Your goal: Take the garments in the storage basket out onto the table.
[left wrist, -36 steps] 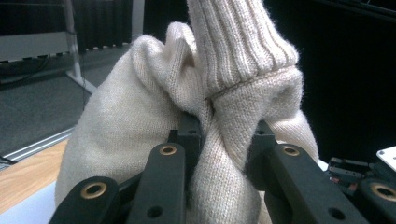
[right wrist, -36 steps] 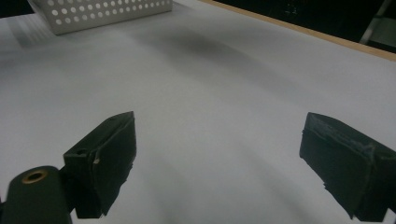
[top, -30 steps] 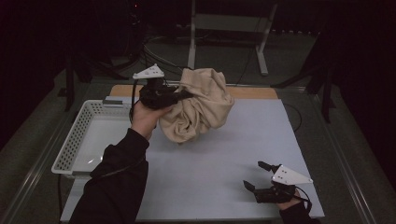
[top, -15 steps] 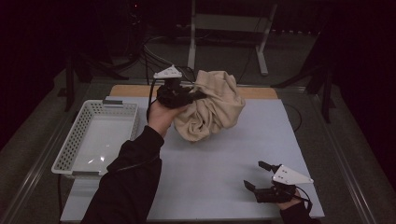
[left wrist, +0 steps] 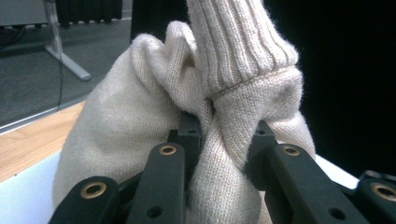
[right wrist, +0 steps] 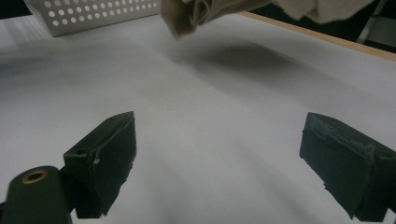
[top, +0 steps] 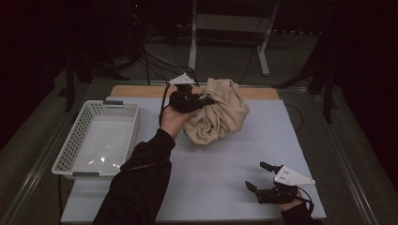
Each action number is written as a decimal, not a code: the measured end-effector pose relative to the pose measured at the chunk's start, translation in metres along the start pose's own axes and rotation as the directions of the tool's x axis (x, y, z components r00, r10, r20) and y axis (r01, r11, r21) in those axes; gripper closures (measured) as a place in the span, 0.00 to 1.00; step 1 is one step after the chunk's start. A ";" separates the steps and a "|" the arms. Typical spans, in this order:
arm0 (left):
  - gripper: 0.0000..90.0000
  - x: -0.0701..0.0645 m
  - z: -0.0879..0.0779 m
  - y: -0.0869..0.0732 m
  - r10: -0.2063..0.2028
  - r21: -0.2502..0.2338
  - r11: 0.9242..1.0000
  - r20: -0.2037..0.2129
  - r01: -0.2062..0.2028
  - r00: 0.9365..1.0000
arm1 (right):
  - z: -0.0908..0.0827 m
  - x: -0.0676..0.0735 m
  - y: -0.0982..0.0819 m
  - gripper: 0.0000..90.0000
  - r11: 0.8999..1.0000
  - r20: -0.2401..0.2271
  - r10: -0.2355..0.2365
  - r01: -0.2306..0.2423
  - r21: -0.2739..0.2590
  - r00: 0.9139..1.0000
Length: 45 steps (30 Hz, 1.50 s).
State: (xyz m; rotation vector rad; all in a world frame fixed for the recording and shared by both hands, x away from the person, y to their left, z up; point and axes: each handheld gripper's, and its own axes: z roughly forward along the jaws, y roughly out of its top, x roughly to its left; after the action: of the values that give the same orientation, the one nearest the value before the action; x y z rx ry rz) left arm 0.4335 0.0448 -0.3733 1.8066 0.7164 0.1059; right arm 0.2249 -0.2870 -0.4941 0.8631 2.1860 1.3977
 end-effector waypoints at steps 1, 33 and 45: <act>0.84 0.000 0.003 -0.002 -0.001 0.006 1.000 -0.006 0.001 1.000 | 0.000 0.000 0.000 0.12 1.000 0.000 0.001 -0.001 0.001 1.000; 0.22 -0.011 0.020 -0.001 -0.046 0.096 0.994 -0.078 0.053 0.996 | 0.001 0.001 0.000 0.12 1.000 -0.007 0.004 -0.004 0.008 1.000; 0.00 -0.017 -0.013 0.000 0.019 0.114 0.993 -0.080 -0.010 0.997 | 0.002 0.002 -0.001 0.12 1.000 -0.005 -0.001 0.001 0.016 1.000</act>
State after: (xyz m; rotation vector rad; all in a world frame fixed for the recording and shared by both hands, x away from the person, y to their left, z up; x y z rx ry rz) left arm 0.4138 0.0468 -0.3641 1.9250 0.7801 0.1511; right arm 0.2250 -0.2848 -0.4960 0.8652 2.2036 1.3858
